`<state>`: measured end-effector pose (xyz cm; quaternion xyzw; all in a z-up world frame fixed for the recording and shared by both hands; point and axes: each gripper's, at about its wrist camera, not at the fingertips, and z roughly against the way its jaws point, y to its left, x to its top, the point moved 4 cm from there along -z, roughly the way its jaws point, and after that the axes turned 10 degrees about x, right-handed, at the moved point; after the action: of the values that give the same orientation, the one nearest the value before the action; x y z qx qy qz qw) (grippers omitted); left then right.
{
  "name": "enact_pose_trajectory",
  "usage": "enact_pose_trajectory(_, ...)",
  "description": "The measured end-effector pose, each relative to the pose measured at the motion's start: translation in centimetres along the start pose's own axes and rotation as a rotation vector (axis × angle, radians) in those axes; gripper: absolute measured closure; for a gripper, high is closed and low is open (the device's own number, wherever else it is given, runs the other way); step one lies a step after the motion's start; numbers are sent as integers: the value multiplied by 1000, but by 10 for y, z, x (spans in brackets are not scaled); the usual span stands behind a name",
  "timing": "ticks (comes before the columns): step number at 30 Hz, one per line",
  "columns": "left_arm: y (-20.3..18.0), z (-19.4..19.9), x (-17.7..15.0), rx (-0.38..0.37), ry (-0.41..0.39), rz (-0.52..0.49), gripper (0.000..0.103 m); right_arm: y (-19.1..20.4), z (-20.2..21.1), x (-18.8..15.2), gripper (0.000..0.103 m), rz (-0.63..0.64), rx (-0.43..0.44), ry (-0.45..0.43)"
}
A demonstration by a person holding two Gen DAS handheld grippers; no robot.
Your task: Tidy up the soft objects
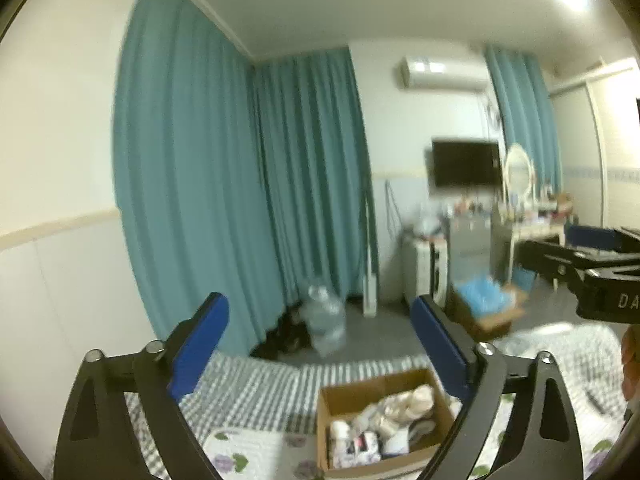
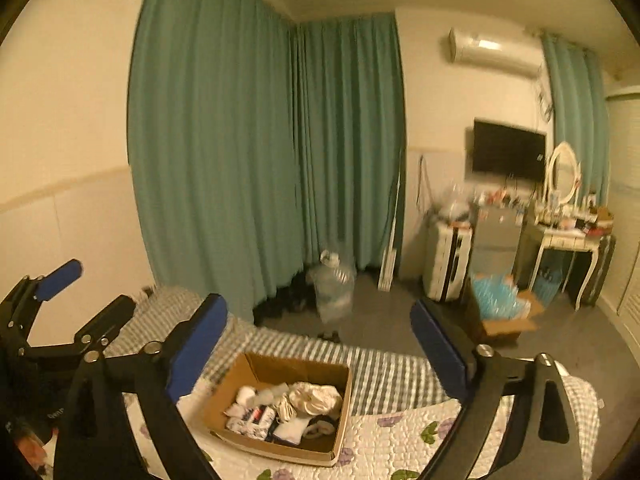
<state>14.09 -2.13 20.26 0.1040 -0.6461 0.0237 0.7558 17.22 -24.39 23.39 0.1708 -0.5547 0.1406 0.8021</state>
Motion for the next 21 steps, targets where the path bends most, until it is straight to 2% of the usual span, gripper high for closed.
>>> enact_pose_trajectory(3,17,27,14,0,-56,34,7,14,40,11,1,28,-14,-73)
enact_pose_trajectory(5,23,37,16,-4,-76,40,7,24,63,13,0,52,-10,-138)
enact_pose_trajectory(9,31,51,5,15,-126,34,6,42,80,-6,0,75,20,-163)
enact_pose_trajectory(13,25,45,-20,33,-135,15,6,48,72,-41,0,89,5,-159)
enact_pose_trajectory(21,27,7,-80,21,-56,53,6,35,18,-122,0,4,8,-87)
